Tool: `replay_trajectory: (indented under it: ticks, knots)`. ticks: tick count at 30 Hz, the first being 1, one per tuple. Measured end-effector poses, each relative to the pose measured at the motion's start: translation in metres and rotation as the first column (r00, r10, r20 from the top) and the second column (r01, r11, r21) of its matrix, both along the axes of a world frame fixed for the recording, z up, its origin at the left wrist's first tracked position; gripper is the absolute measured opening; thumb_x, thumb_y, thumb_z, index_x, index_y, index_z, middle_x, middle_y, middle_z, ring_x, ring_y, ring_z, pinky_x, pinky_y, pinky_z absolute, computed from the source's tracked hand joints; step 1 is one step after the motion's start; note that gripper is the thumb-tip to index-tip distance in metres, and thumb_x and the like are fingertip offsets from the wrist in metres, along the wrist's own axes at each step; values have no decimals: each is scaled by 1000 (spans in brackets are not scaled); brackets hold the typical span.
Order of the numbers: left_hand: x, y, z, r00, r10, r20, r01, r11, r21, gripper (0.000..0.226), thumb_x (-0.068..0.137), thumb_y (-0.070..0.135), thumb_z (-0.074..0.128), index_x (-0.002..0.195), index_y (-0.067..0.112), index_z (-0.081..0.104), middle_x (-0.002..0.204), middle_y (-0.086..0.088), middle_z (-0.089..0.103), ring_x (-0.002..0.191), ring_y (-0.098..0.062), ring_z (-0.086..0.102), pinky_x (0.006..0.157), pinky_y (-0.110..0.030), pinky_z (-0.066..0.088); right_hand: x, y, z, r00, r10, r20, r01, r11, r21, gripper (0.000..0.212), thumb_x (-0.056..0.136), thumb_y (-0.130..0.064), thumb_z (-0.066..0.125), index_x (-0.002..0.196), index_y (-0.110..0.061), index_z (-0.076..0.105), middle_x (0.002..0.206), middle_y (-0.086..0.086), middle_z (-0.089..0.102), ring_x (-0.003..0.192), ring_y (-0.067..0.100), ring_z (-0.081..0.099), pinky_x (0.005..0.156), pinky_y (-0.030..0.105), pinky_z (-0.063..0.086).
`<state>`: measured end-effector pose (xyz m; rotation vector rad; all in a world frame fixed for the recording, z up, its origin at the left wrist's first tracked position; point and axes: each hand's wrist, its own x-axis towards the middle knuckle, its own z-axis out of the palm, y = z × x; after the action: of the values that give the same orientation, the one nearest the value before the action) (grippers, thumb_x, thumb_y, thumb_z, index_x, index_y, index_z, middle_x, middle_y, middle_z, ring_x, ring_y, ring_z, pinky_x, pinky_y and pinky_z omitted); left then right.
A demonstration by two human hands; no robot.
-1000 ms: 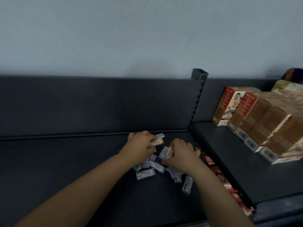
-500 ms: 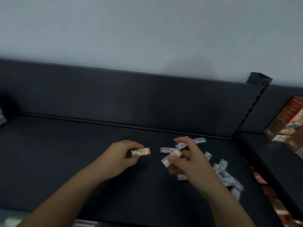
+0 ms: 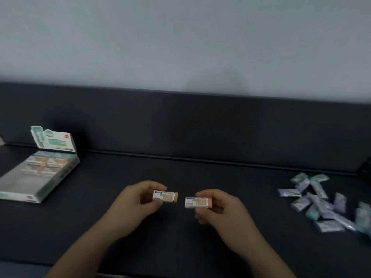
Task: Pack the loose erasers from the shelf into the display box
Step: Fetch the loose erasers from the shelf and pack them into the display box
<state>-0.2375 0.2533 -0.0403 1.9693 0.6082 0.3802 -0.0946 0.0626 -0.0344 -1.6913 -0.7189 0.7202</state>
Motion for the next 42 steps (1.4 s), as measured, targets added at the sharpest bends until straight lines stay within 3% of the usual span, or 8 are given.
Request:
replay_trajectory:
  ticks: [8,19,22,26,32,35,39,42]
  knots:
    - [-49,60,3,995,82,57,-71,982,-172,30,83,4,71,102,27,71,96,4,75,91,-13,69,79,-23,51,-44,58,0,1000,-11,5,11,998,-64,25,81,-4,72,99,-21,64,91,-5,74,80,17,70,78,31,58]
    - [-89,74,6,974,199,106,-182,972,-149,25,83,10,72,102,26,71,89,8,74,82,-4,68,70,-11,49,-62,103,14,992,98,74,-96,995,-26,18,79,-15,77,92,-26,70,88,-6,73,77,6,67,68,19,54]
    - [-103,85,12,970,219,108,-204,970,-134,24,83,13,72,102,28,71,91,4,74,84,-8,69,73,-16,51,-74,123,18,982,166,93,-165,986,-17,18,79,-17,76,91,-30,70,88,-7,73,80,8,68,73,24,56]
    - [-125,105,17,961,245,124,-241,969,-51,22,85,16,70,103,29,70,89,-1,73,82,-12,67,73,-21,52,-89,152,20,972,204,116,-204,979,-12,18,80,-17,76,91,-29,70,86,-11,72,79,5,67,67,15,52]
    - [-160,150,20,982,149,112,-151,989,8,21,81,36,66,102,36,69,78,-11,63,70,-15,59,68,-23,47,-125,194,19,972,202,118,-205,979,16,20,81,-16,75,94,-30,70,89,-8,71,83,8,66,76,21,55]
    - [-172,184,24,988,96,123,-95,995,-11,19,85,26,66,102,35,69,78,-8,66,71,-15,63,69,-28,51,-142,219,20,978,159,135,-165,986,31,21,81,-16,74,93,-33,70,91,-7,71,85,9,67,79,26,56]
    - [-191,225,34,994,-4,105,6,1000,-18,21,83,23,69,101,35,69,98,3,74,91,-19,69,84,-38,53,-171,252,24,988,103,118,-111,992,64,21,82,-13,73,95,-30,70,89,-13,71,85,4,66,76,17,54]
    - [-204,257,41,997,-35,64,37,999,-36,21,82,14,72,99,26,70,99,7,74,90,-20,69,83,-38,54,-193,277,24,992,83,95,-91,993,76,21,83,-11,72,99,-26,68,90,-16,72,86,-3,66,69,10,50]
